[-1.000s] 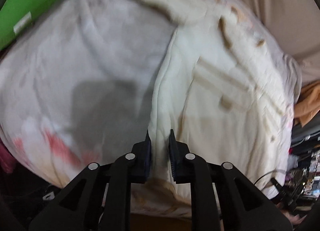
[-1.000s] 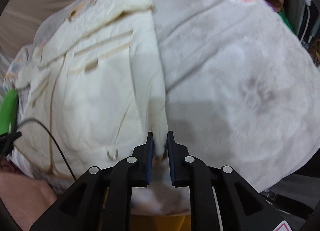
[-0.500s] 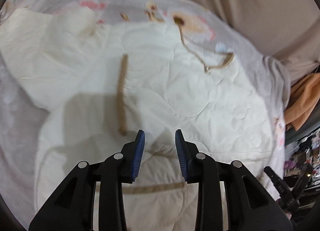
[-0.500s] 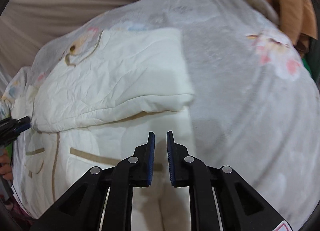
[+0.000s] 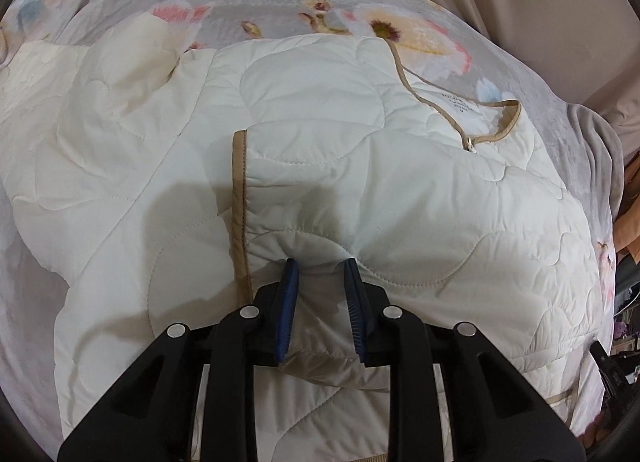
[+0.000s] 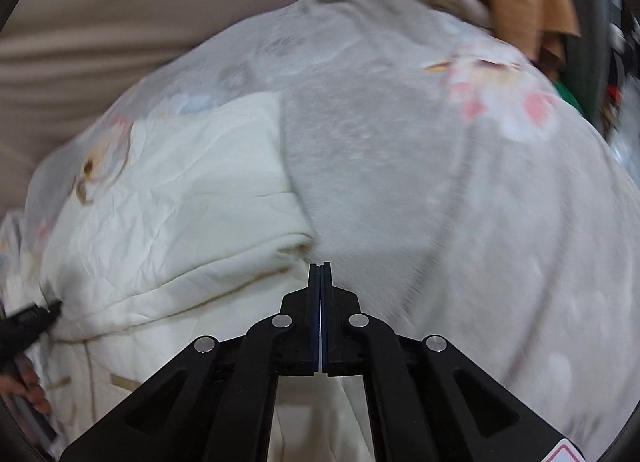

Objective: Fold large clothes

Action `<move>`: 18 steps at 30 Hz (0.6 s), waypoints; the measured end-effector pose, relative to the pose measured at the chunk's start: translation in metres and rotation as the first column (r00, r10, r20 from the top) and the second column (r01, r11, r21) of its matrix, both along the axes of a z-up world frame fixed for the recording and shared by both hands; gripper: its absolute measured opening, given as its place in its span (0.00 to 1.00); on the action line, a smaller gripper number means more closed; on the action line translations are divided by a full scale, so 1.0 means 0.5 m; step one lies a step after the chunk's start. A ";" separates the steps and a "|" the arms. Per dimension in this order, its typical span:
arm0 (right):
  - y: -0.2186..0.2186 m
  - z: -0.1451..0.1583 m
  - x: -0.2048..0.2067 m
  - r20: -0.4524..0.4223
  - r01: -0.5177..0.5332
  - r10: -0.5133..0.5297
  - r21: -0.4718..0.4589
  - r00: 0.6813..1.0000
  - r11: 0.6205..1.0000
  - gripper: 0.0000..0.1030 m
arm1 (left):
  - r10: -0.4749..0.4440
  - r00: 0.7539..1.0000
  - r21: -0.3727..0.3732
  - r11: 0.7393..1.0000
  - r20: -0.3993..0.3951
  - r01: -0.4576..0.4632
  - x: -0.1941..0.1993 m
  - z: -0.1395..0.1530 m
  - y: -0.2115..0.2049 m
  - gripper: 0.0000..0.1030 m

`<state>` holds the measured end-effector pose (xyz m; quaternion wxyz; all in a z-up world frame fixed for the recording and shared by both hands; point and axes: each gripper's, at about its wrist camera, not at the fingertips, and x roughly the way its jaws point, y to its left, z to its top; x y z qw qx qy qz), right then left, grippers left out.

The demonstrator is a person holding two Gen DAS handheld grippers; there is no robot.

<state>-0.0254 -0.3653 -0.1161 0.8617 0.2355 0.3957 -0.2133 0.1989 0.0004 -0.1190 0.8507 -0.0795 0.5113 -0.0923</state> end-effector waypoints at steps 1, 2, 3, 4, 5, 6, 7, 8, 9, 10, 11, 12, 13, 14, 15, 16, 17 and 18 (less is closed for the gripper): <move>0.003 0.018 -0.011 0.021 0.005 -0.005 -0.014 1.000 1.000 0.00 | -0.002 1.000 0.004 1.000 0.005 0.002 0.000 0.000 -0.002 0.22; 0.014 0.035 -0.005 0.040 -0.023 0.024 -0.027 0.999 0.999 0.00 | -0.003 1.000 0.009 1.000 0.010 0.003 -0.001 -0.001 -0.006 0.22; 0.032 0.056 0.017 0.057 -0.081 0.084 -0.048 0.995 0.996 0.00 | -0.003 1.000 0.016 1.000 0.016 0.003 -0.003 -0.001 -0.008 0.23; 0.050 0.072 0.044 0.068 -0.139 0.144 -0.068 0.987 0.988 0.00 | 0.000 1.000 0.024 1.000 0.022 -0.001 -0.004 -0.002 -0.012 0.23; 0.071 0.081 0.069 0.079 -0.195 0.201 -0.081 0.976 0.978 0.00 | 0.003 1.000 0.029 1.000 0.026 -0.004 -0.005 -0.001 -0.013 0.23; 0.091 0.080 0.103 0.078 -0.249 0.256 -0.087 0.963 0.964 0.00 | 0.007 1.000 0.034 0.999 0.029 -0.008 -0.006 -0.001 -0.016 0.24; 0.102 0.067 0.131 0.061 -0.283 0.289 -0.093 0.955 0.955 0.00 | 0.010 0.999 0.039 0.999 0.031 -0.011 -0.006 -0.001 -0.017 0.24; 0.105 0.039 0.156 0.021 -0.311 0.314 -0.092 0.949 0.946 0.00 | 0.011 0.999 0.040 0.999 0.031 -0.012 -0.007 0.000 -0.016 0.24; 0.100 0.013 0.171 -0.024 -0.314 0.313 -0.089 0.949 0.945 0.00 | 0.010 0.999 0.035 0.999 0.030 -0.011 -0.008 0.000 -0.013 0.24; 0.082 -0.017 0.172 -0.061 -0.294 0.290 -0.078 0.955 0.953 0.00 | 0.010 1.000 0.025 1.000 0.029 -0.011 -0.008 0.001 -0.011 0.24; 0.058 -0.034 0.160 -0.065 -0.262 0.258 -0.057 0.964 0.963 0.00 | 0.010 1.000 0.016 1.000 0.029 -0.010 -0.007 0.002 -0.007 0.25; 0.021 -0.042 0.134 -0.030 -0.214 0.214 -0.008 0.976 0.977 0.00 | 0.014 0.999 0.010 1.000 0.030 -0.014 -0.008 0.004 -0.001 0.26; -0.002 -0.038 0.112 -0.011 -0.162 0.162 0.015 0.987 0.987 0.00 | 0.032 0.999 -0.002 0.999 0.032 -0.032 -0.009 0.010 0.012 0.26; -0.018 -0.027 0.091 -0.008 -0.110 0.110 0.007 0.994 0.994 0.00 | 0.058 0.998 -0.019 0.998 0.033 -0.057 -0.009 0.015 0.027 0.26; -0.026 -0.012 0.072 -0.038 -0.043 0.041 -0.044 0.998 0.998 0.05 | 0.093 0.995 -0.039 0.995 0.031 -0.092 -0.009 0.023 0.049 0.25; -0.028 -0.001 0.058 -0.055 -0.015 0.011 -0.070 0.998 0.997 0.05 | 0.142 0.989 -0.082 0.987 0.028 -0.139 -0.011 0.036 0.086 0.26; -0.027 0.010 0.048 -0.038 -0.020 0.018 -0.058 0.999 0.998 0.04 | 0.192 0.981 -0.100 0.977 0.030 -0.188 -0.012 0.048 0.120 0.32; -0.013 0.026 0.040 -0.017 -0.036 0.036 -0.044 0.999 0.998 0.04 | 0.248 0.968 -0.116 0.963 0.041 -0.242 -0.017 0.061 0.159 0.38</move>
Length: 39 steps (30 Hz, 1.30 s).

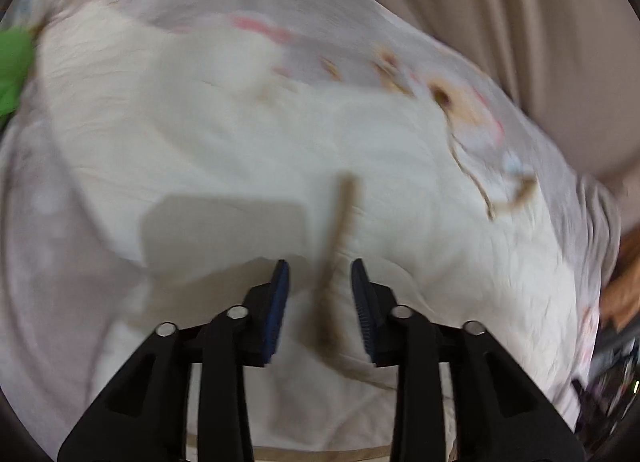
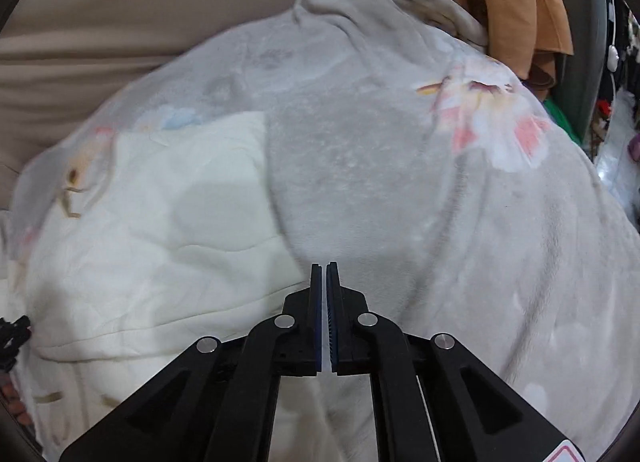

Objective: Fold large clothes

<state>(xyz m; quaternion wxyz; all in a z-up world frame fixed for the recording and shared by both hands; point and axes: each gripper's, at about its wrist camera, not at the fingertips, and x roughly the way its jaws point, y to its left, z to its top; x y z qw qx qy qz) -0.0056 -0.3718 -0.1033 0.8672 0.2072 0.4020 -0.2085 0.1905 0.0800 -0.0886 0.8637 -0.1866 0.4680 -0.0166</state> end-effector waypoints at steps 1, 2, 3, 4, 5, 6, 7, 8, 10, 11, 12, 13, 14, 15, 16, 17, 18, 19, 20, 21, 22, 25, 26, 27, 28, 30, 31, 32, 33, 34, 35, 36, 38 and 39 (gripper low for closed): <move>0.014 0.011 0.000 0.011 -0.022 0.022 0.003 1.000 1.000 0.04 | 0.067 0.997 -0.017 0.998 0.025 -0.066 -0.005 0.016 0.053 0.42; 0.043 0.025 -0.001 0.024 -0.066 0.065 0.008 0.998 0.998 0.04 | 0.119 0.992 -0.024 0.993 0.042 -0.118 -0.009 0.028 0.096 0.50; 0.062 0.032 0.007 0.030 -0.104 0.103 0.015 0.994 0.994 0.04 | 0.180 0.982 -0.026 0.984 0.055 -0.178 -0.010 0.039 0.145 0.59; 0.097 0.041 0.010 0.037 -0.152 0.151 0.020 0.988 0.988 0.04 | 0.250 0.966 -0.034 0.968 0.063 -0.248 -0.008 0.046 0.207 0.62; 0.126 0.046 0.016 0.041 -0.188 0.187 0.023 0.981 0.982 0.05 | 0.300 0.952 -0.042 0.954 0.062 -0.298 -0.003 0.047 0.256 0.65; 0.167 0.050 0.017 0.043 -0.230 0.228 0.028 0.973 0.973 0.05 | 0.349 0.936 -0.051 0.937 0.054 -0.346 0.004 0.045 0.306 0.65; 0.197 0.052 0.020 0.042 -0.261 0.260 0.037 0.965 0.965 0.05 | 0.403 0.915 -0.072 0.914 0.037 -0.399 0.017 0.037 0.365 0.66; 0.233 0.052 0.021 0.039 -0.297 0.295 0.050 0.955 0.954 0.05 | 0.438 0.899 -0.092 0.896 0.016 -0.435 0.029 0.027 0.408 0.66; 0.290 0.042 0.018 0.028 -0.346 0.345 0.060 0.938 0.936 0.05 | 0.501 0.865 -0.142 0.855 -0.026 -0.499 0.057 0.002 0.485 0.66; 0.315 0.036 0.018 0.020 -0.366 0.366 0.064 0.931 0.928 0.05 | 0.527 0.849 -0.166 0.834 -0.044 -0.526 0.070 -0.010 0.513 0.66; 0.342 0.032 0.017 0.009 -0.387 0.387 0.069 0.922 0.920 0.05 | 0.542 0.839 -0.195 0.818 -0.056 -0.541 0.079 -0.021 0.529 0.66; 0.363 0.029 0.014 0.001 -0.404 0.404 0.071 0.915 0.912 0.05 | 0.556 0.827 -0.234 0.796 -0.078 -0.558 0.091 -0.037 0.545 0.66; 0.384 0.028 0.012 -0.007 -0.420 0.421 0.069 0.907 0.905 0.05 | 0.563 0.820 -0.266 0.779 -0.099 -0.567 0.102 -0.051 0.554 0.65; 0.403 0.026 0.009 -0.018 -0.436 0.438 0.059 0.899 0.898 0.05 | 0.564 0.818 -0.295 0.767 -0.113 -0.570 0.109 -0.063 0.558 0.59; 0.415 0.026 0.006 -0.027 -0.450 0.451 0.051 0.892 0.892 0.05 | 0.560 0.818 -0.328 0.753 -0.135 -0.570 0.120 -0.077 0.559 0.54; 0.428 0.026 0.004 -0.036 -0.463 0.464 0.040 0.885 0.886 0.06 | 0.550 0.823 -0.355 0.747 -0.146 -0.562 0.128 -0.087 0.556 0.35; 0.436 0.028 0.000 -0.041 -0.469 0.470 0.034 0.882 0.883 0.07 | 0.534 0.832 -0.375 0.747 -0.153 -0.549 0.136 -0.091 0.551 0.15; 0.440 0.029 -0.002 -0.042 -0.472 0.473 0.032 0.880 0.881 0.07 | 0.517 0.844 -0.373 0.762 -0.143 -0.530 0.147 -0.083 0.542 0.11; 0.441 0.032 -0.003 -0.041 -0.474 0.475 0.032 0.879 0.880 0.07 | 0.512 0.852 -0.360 0.778 -0.113 -0.515 0.150 -0.065 0.532 0.08; 0.441 0.034 -0.004 -0.040 -0.472 0.473 0.028 0.880 0.881 0.07 | 0.497 0.865 -0.351 0.800 -0.065 -0.486 0.151 -0.035 0.516 0.06; 0.439 0.036 -0.007 -0.038 -0.471 0.471 0.026 0.881 0.882 0.07 | 0.463 0.886 -0.337 0.836 0.012 -0.433 0.152 0.009 0.491 0.05; 0.430 0.042 -0.011 -0.023 -0.470 0.470 0.031 0.882 0.882 0.07 | 0.325 0.925 -0.266 0.926 0.198 -0.269 0.149 0.151 0.383 0.04; 0.427 0.044 -0.012 -0.016 -0.470 0.470 0.032 0.882 0.882 0.07 | 0.267 0.929 -0.241 0.948 0.255 -0.206 0.142 0.199 0.335 0.04; 0.423 0.045 -0.013 -0.008 -0.469 0.470 0.034 0.883 0.882 0.07 | 0.203 0.930 -0.221 0.965 0.306 -0.138 0.132 0.242 0.285 0.04; 0.419 0.046 -0.014 -0.001 -0.470 0.470 0.037 0.883 0.882 0.07 | 0.121 0.926 -0.198 0.979 0.358 -0.051 0.116 0.287 0.215 0.04; 0.409 0.045 -0.019 0.013 -0.469 0.469 0.045 0.883 0.882 0.07 | -0.058 0.907 -0.138 0.982 0.417 0.126 0.080 0.342 0.067 0.04; 0.403 0.044 -0.023 0.017 -0.469 0.469 0.049 0.883 0.882 0.07 | -0.131 0.898 -0.108 0.975 0.420 0.193 0.063 0.351 0.005 0.05; 0.396 0.042 -0.027 0.021 -0.468 0.468 0.052 0.883 0.882 0.07 | -0.215 0.888 -0.079 0.960 0.407 0.269 0.043 0.347 -0.069 0.05; 0.385 0.040 -0.034 0.025 -0.464 0.463 0.053 0.886 0.884 0.07 | -0.309 0.877 -0.054 0.935 0.367 0.352 0.020 0.323 -0.156 0.07; 0.375 0.037 -0.041 0.026 -0.457 0.457 0.054 0.889 0.888 0.07 | -0.377 0.872 -0.044 0.911 0.312 0.409 0.004 0.289 -0.222 0.11; 0.364 0.034 -0.049 0.026 -0.450 0.449 0.054 0.893 0.891 0.07 | -0.439 0.866 -0.043 0.886 0.240 0.461 -0.007 0.244 -0.283 0.24; 0.348 0.027 -0.060 0.022 -0.436 0.436 0.054 0.900 0.898 0.08 | -0.499 0.856 -0.033 0.861 0.132 0.507 -0.022 0.176 -0.350 0.36; 0.319 0.016 -0.082 0.011 -0.412 0.412 0.058 0.911 0.909 0.09 | -0.517 0.855 0.038 0.855 -0.034 0.518 -0.053 0.078 -0.412 0.36; 0.300 0.012 -0.096 0.004 -0.397 0.398 0.052 0.918 0.916 0.09 | -0.500 0.862 0.064 0.861 -0.081 0.505 -0.073 0.047 -0.421 0.36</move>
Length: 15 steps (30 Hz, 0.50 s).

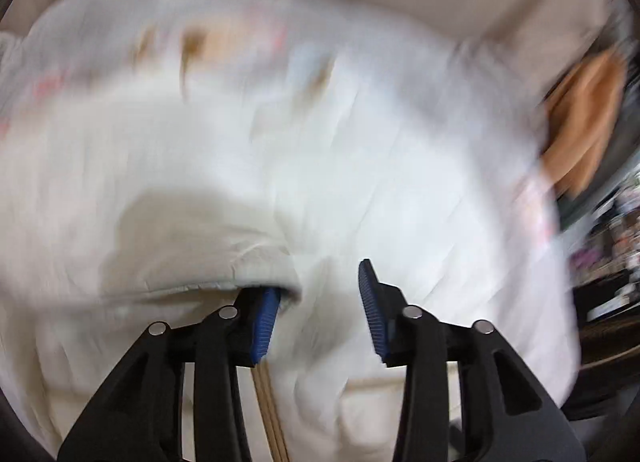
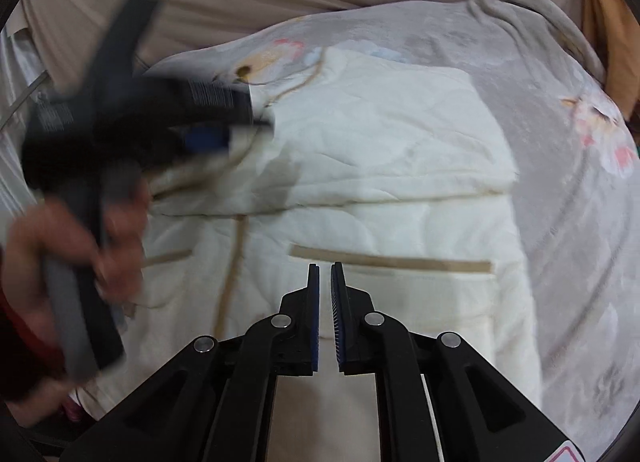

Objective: Fold large clothes

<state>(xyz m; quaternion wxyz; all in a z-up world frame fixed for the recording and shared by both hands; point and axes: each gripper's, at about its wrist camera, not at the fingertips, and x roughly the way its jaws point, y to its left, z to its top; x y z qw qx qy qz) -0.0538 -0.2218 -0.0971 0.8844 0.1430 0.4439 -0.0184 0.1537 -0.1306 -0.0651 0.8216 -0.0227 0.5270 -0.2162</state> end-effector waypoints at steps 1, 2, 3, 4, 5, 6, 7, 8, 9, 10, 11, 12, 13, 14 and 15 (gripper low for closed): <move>-0.018 -0.002 -0.015 0.000 0.014 -0.014 -0.014 1.000 1.000 0.10 | 0.014 1.000 -0.002 1.000 -0.002 -0.014 -0.021 -0.012 0.006 0.37; -0.030 -0.004 -0.024 0.000 0.022 -0.022 -0.024 1.000 0.999 0.13 | 0.030 1.000 -0.036 0.999 0.001 -0.030 -0.038 -0.007 0.029 0.38; -0.044 -0.007 -0.036 -0.001 0.029 -0.029 -0.042 1.000 0.999 0.17 | 0.048 0.999 -0.072 0.996 -0.004 -0.048 -0.058 0.002 0.052 0.41; -0.053 -0.008 -0.043 0.000 0.034 -0.034 -0.056 0.999 0.998 0.19 | 0.065 0.998 -0.117 0.991 -0.006 -0.066 -0.072 0.016 0.085 0.42; -0.058 -0.007 -0.046 0.004 0.033 -0.032 -0.069 0.999 0.997 0.22 | 0.084 0.996 -0.144 0.986 0.005 -0.082 -0.086 0.032 0.114 0.46; -0.057 -0.002 -0.043 0.014 0.018 -0.016 -0.093 1.000 0.995 0.23 | 0.108 0.994 -0.152 0.983 0.027 -0.102 -0.095 0.047 0.139 0.49; -0.049 0.007 -0.035 0.034 -0.009 0.013 -0.126 0.999 0.992 0.23 | 0.141 0.988 -0.152 0.980 0.056 -0.132 -0.101 0.066 0.171 0.50; -0.037 0.017 -0.025 0.050 -0.033 0.042 -0.154 0.998 0.988 0.25 | 0.176 0.981 -0.151 0.975 0.077 -0.163 -0.105 0.080 0.199 0.53; -0.015 0.033 -0.010 0.079 -0.075 0.092 -0.196 0.993 0.978 0.32 | 0.214 0.973 -0.148 0.969 0.091 -0.199 -0.109 0.090 0.231 0.53; 0.012 0.049 0.006 0.108 -0.116 0.145 -0.236 0.984 0.965 0.36 | 0.270 0.958 -0.140 0.957 0.096 -0.256 -0.114 0.092 0.274 0.53; 0.039 0.063 0.022 0.135 -0.159 0.201 -0.271 0.970 0.949 0.43 | 0.319 0.943 -0.140 0.942 0.093 -0.305 -0.110 0.098 0.322 0.53; 0.077 0.079 0.042 0.161 -0.213 0.272 -0.310 0.949 0.927 0.47 | 0.368 0.926 -0.145 0.924 0.085 -0.354 -0.105 0.094 0.359 0.53; 0.113 0.091 0.062 0.177 -0.264 0.336 -0.336 0.925 0.904 0.48 | 0.426 0.901 -0.149 0.899 0.075 -0.413 -0.109 0.092 0.405 0.53; 0.141 0.098 0.079 0.184 -0.308 0.388 -0.352 0.903 0.884 0.51 | 0.465 0.883 -0.148 0.880 0.071 -0.452 -0.115 0.092 0.442 0.53; 0.182 0.105 0.104 0.188 -0.360 0.449 -0.372 0.874 0.856 0.54 | 0.498 0.864 -0.143 0.862 0.071 -0.486 -0.121 0.090 0.476 0.53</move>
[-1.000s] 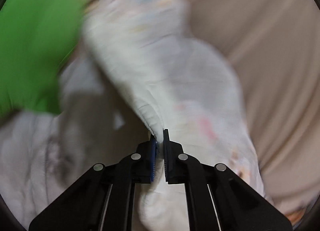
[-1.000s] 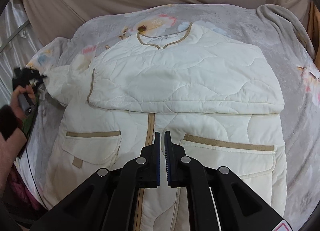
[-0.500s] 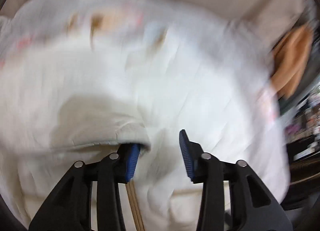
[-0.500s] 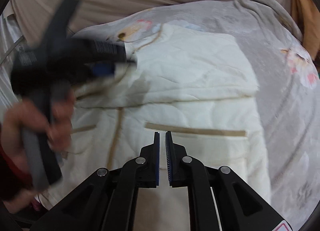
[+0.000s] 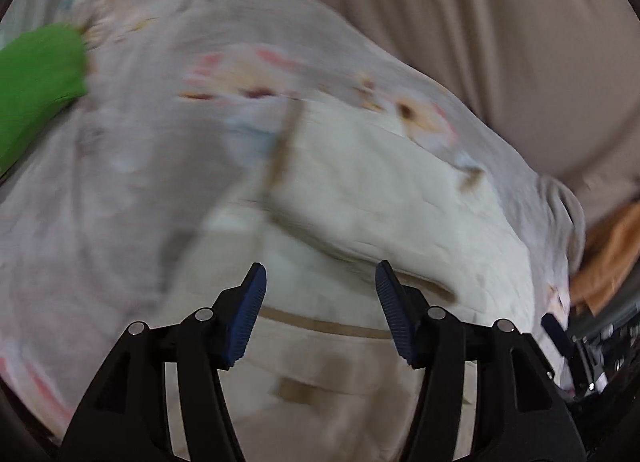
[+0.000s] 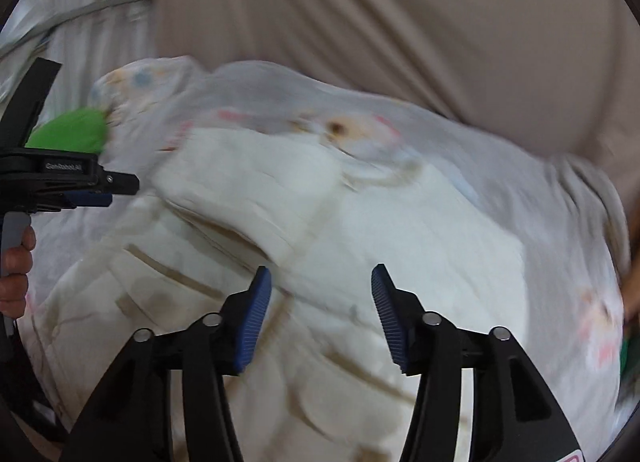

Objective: Fold large clothes

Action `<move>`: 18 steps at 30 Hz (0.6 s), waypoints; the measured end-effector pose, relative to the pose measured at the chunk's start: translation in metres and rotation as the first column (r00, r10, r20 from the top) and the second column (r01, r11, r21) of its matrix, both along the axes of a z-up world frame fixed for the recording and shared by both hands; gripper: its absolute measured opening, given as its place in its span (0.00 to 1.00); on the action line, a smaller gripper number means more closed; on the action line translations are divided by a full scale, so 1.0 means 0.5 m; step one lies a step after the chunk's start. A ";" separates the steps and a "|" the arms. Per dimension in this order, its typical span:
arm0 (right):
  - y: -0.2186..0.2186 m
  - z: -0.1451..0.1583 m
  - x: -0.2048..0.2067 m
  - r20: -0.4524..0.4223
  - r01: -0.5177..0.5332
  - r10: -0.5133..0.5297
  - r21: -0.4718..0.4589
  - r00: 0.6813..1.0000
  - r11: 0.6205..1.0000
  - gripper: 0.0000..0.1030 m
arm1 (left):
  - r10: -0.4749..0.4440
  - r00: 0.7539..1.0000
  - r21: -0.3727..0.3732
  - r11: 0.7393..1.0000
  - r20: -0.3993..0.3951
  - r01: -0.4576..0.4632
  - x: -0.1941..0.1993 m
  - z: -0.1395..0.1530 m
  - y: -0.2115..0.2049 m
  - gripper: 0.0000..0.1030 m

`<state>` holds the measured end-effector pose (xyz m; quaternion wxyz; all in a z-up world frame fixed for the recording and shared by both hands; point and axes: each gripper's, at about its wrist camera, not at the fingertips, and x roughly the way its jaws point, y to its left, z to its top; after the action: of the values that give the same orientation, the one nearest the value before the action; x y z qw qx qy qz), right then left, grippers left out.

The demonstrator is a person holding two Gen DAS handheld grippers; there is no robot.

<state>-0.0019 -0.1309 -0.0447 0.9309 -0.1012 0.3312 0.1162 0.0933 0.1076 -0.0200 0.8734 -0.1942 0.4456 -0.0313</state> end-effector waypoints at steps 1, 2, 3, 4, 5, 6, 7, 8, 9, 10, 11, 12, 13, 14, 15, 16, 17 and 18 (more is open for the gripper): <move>0.035 0.003 0.018 0.005 -0.051 0.051 -0.011 0.999 0.999 0.56 | 0.035 0.999 0.010 0.999 -0.003 -0.035 -0.006 -0.004 0.032 0.53; 0.079 0.002 0.041 0.003 -0.118 0.118 -0.030 0.993 0.993 0.60 | 0.060 0.998 0.021 0.998 -0.009 -0.059 -0.010 -0.008 0.054 0.53; 0.116 -0.002 0.055 0.004 -0.166 0.166 -0.053 0.986 0.985 0.61 | 0.080 0.997 0.028 0.996 -0.013 -0.080 -0.016 -0.011 0.078 0.53; 0.151 -0.010 0.069 0.001 -0.205 0.206 -0.083 0.979 0.975 0.61 | 0.098 0.995 0.033 0.995 -0.014 -0.098 -0.022 -0.014 0.099 0.53; 0.188 -0.020 0.083 -0.007 -0.239 0.240 -0.119 0.971 0.964 0.61 | 0.114 0.993 0.037 0.993 -0.017 -0.113 -0.026 -0.017 0.116 0.53; 0.228 -0.036 0.101 -0.013 -0.265 0.266 -0.157 0.964 0.951 0.61 | 0.128 0.992 0.037 0.991 -0.022 -0.127 -0.031 -0.022 0.130 0.53; 0.253 -0.049 0.117 -0.026 -0.277 0.277 -0.173 0.961 0.945 0.61 | 0.138 0.990 0.033 0.990 -0.031 -0.137 -0.035 -0.029 0.142 0.53; 0.274 -0.060 0.132 -0.040 -0.282 0.280 -0.180 0.959 0.942 0.58 | 0.149 0.988 0.030 0.989 -0.043 -0.148 -0.039 -0.035 0.158 0.53; 0.294 -0.075 0.151 -0.055 -0.278 0.272 -0.188 0.961 0.942 0.53 | 0.157 0.986 0.027 0.987 -0.050 -0.156 -0.044 -0.038 0.171 0.53; 0.304 -0.085 0.166 -0.068 -0.265 0.257 -0.189 0.964 0.945 0.43 | 0.159 0.986 0.024 0.987 -0.054 -0.158 -0.045 -0.042 0.178 0.53; 0.305 -0.092 0.182 -0.086 -0.249 0.237 -0.171 0.968 0.953 0.14 | 0.159 0.986 0.022 0.987 -0.054 -0.158 -0.051 -0.042 0.185 0.53; 0.298 -0.091 0.200 -0.118 -0.222 0.209 -0.111 0.971 0.969 0.01 | 0.154 0.987 0.023 0.988 -0.052 -0.153 -0.049 -0.042 0.187 0.53; 0.278 -0.076 0.208 -0.122 -0.177 0.173 -0.027 0.977 0.984 0.01 | 0.145 0.988 0.023 0.989 -0.048 -0.144 -0.047 -0.041 0.186 0.53; 0.251 -0.054 0.204 -0.098 -0.135 0.141 0.064 0.985 0.989 0.01 | 0.135 0.990 0.019 0.991 -0.043 -0.134 -0.044 -0.040 0.184 0.53; 0.208 -0.022 0.194 -0.067 -0.082 0.095 0.174 0.993 0.981 0.01 | 0.119 0.992 0.010 0.993 -0.036 -0.118 -0.038 -0.038 0.181 0.53; 0.160 0.008 0.181 -0.045 -0.023 0.037 0.268 0.998 0.963 0.01 | 0.105 0.994 0.001 0.994 -0.032 -0.105 -0.031 -0.036 0.174 0.53; 0.122 0.025 0.167 -0.038 0.017 -0.005 0.325 0.999 0.945 0.01 | 0.087 0.996 -0.015 0.996 -0.030 -0.088 -0.023 -0.036 0.164 0.53; 0.058 0.045 0.140 -0.030 0.084 -0.078 0.402 0.996 0.912 0.01 | 0.063 0.998 -0.039 0.997 -0.029 -0.064 -0.011 -0.036 0.147 0.53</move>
<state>0.0683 -0.1020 -0.0219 0.9335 0.1075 0.3102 0.1439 0.0878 0.1812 -0.0378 0.8636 -0.2260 0.4506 -0.0095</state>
